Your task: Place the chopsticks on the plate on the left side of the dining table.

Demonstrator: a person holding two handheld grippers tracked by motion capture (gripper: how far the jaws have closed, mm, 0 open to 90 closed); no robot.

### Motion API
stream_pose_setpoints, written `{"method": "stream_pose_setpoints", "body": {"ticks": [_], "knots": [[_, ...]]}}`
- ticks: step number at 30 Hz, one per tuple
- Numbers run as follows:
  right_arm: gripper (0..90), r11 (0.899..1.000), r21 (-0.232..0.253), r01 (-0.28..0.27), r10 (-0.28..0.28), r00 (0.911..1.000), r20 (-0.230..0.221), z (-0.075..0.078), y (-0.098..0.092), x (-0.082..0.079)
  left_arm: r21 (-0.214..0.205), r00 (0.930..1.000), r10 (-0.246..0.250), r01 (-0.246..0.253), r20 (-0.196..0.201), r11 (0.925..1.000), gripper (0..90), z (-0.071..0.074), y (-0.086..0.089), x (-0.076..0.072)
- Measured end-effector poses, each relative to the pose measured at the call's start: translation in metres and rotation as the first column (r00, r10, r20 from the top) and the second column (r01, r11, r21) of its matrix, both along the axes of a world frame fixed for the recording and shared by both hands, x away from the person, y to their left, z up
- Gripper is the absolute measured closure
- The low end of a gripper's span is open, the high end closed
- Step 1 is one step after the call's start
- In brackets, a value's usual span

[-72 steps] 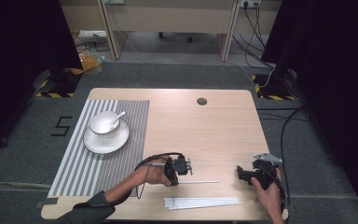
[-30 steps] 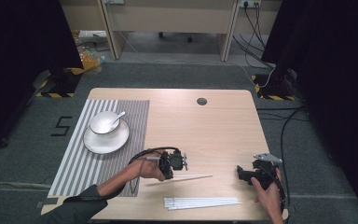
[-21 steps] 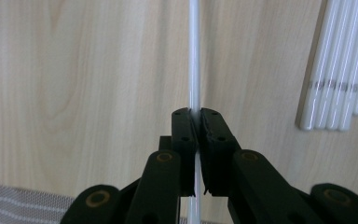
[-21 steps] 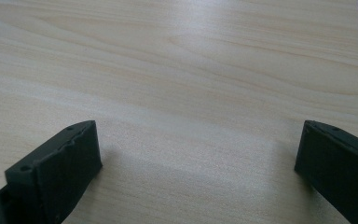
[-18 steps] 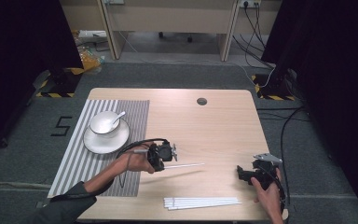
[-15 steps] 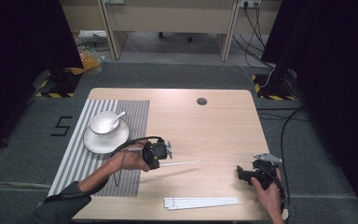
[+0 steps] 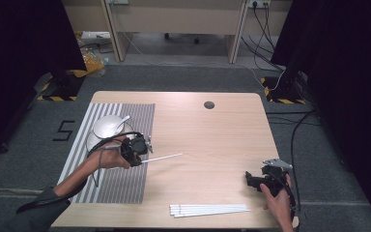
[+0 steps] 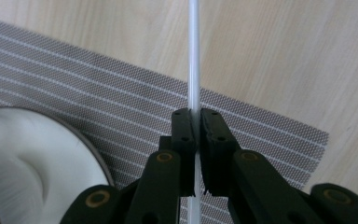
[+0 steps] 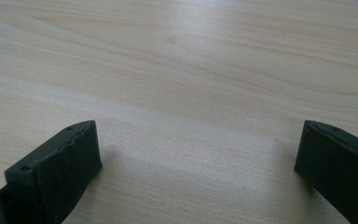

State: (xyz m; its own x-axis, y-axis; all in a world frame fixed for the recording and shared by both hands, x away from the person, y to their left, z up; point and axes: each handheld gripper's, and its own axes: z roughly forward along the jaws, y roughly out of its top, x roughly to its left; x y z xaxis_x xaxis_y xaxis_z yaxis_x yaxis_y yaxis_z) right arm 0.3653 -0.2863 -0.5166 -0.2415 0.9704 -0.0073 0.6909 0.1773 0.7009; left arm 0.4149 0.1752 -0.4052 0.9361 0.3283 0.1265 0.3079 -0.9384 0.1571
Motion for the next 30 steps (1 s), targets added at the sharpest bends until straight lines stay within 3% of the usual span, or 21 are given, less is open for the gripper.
{"method": "stream_pose_setpoints", "body": {"ticks": [14, 22, 24, 30], "knots": [[0.2, 1.0, -0.002, -0.001, 0.001, 1.0, 0.001, 0.0, 0.0, 0.0, -0.013, 0.9935, 0.108, -0.108, 0.037, 0.9941, 84.2, 0.011, 0.052, 0.016], [0.2, 1.0, -0.001, 0.002, -0.002, 1.0, 0.0, 0.0, 0.0, 0.0, 0.006, 0.9898, 0.138, -0.139, 0.035, 0.9903, 84.2, -0.003, 0.069, 0.025], [0.2, 1.0, -0.001, 0.001, -0.001, 1.0, 0.001, 0.0, 0.0, 0.0, 0.02, 0.9885, 0.141, -0.142, 0.056, 0.9896, 84.2, -0.006, 0.071, 0.025], [0.2, 1.0, -0.001, 0.003, -0.003, 1.0, 0.0, 0.0, 0.0, 0.0, 0.005, 0.9835, 0.174, -0.175, 0.049, 0.9846, 84.1, -0.011, 0.078, 0.029]]}}
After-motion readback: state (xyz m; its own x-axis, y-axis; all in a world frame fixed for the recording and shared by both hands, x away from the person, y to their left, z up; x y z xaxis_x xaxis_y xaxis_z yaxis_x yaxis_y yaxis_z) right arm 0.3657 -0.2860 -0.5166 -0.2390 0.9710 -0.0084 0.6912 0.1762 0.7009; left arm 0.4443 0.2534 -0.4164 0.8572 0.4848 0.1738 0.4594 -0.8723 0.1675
